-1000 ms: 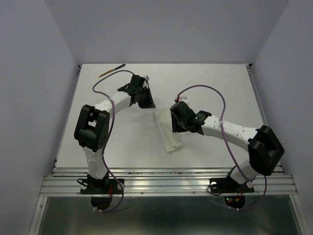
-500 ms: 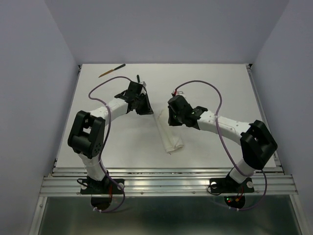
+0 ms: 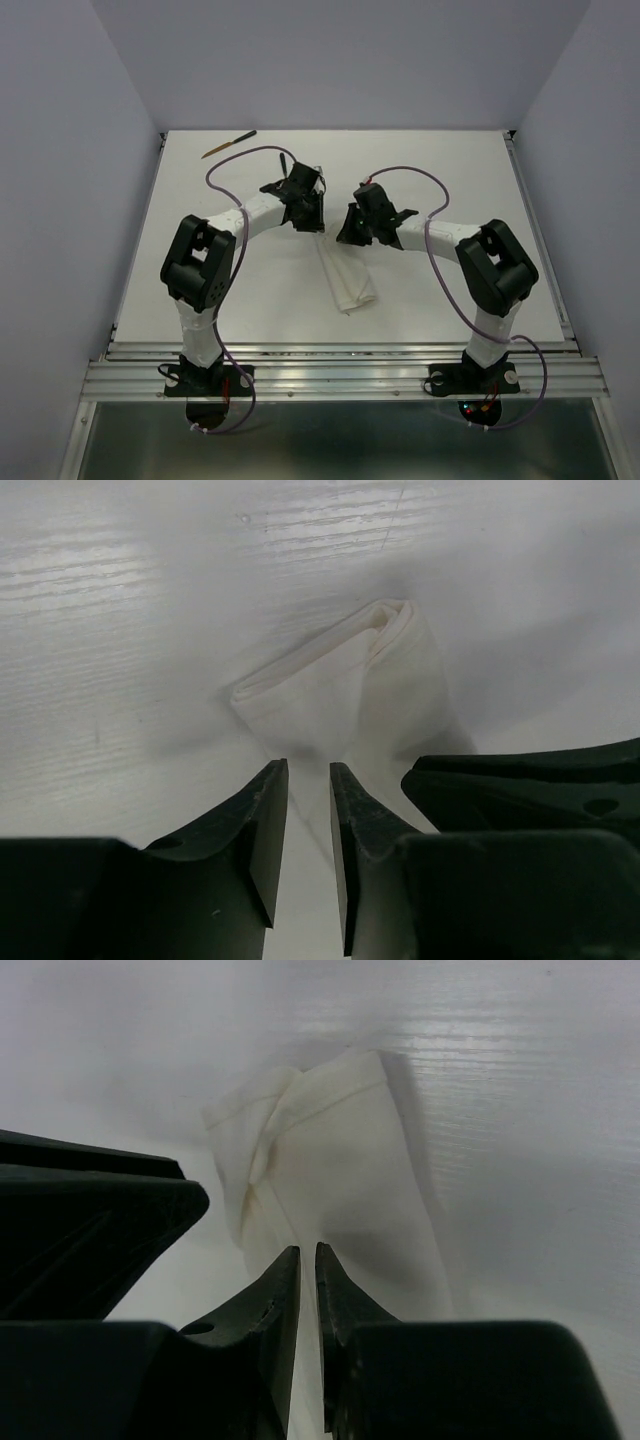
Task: Fold the napkin into a case and place the utensils inside
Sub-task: Grasp the top corner of the smaller rectangle folded napkin from the folded napkin.
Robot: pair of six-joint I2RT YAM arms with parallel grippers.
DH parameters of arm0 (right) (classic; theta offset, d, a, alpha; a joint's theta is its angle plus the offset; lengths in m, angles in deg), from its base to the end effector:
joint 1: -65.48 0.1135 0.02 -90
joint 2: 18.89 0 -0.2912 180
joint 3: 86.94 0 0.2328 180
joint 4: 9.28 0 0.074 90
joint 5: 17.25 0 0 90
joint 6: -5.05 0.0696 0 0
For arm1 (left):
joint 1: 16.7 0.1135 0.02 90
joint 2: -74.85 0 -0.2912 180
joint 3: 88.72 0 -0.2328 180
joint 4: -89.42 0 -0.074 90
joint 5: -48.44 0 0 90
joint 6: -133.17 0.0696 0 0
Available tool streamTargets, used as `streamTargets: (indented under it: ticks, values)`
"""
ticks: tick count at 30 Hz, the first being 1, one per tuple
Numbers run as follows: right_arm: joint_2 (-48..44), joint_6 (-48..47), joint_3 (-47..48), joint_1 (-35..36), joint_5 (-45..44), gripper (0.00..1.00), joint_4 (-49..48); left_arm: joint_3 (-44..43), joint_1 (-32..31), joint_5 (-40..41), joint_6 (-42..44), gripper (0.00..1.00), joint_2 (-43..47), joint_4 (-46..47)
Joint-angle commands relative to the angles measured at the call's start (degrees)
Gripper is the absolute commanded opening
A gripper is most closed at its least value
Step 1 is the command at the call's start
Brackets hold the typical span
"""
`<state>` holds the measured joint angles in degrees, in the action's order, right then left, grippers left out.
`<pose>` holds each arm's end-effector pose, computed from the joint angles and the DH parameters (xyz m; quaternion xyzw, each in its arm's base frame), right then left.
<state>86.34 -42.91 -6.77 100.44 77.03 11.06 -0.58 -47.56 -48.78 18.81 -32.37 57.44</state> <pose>0.3315 0.2381 0.1938 0.0429 0.9237 0.2631 0.2753 0.3626 -0.2269 0.2248 0.0756 0.9269 -0.2202 0.2945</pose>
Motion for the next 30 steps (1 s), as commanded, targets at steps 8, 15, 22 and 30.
streamTargets:
  ticks: [8, 15, 22, 30]
  values:
    - [1.56, 2.61, 3.32, -1.21, 3.64, 0.16, -4.71, -7.71, -3.07, 6.61, 3.44, 0.33, -4.57, -4.67]
    - [1.47, 2.52, 2.97, -1.74, 4.25, 0.16, -4.71, -10.09, -3.95, 6.61, 3.79, 0.33, -7.13, -6.34]
    - [1.91, 2.61, 2.71, -1.74, 4.52, 0.16, -6.82, -10.52, -4.04, 8.10, 4.41, 0.32, -6.34, -6.25]
    - [1.73, 2.52, 2.53, -2.26, 4.60, 0.16, -6.99, -9.56, -4.83, 7.66, 6.69, 0.31, -5.02, -5.47]
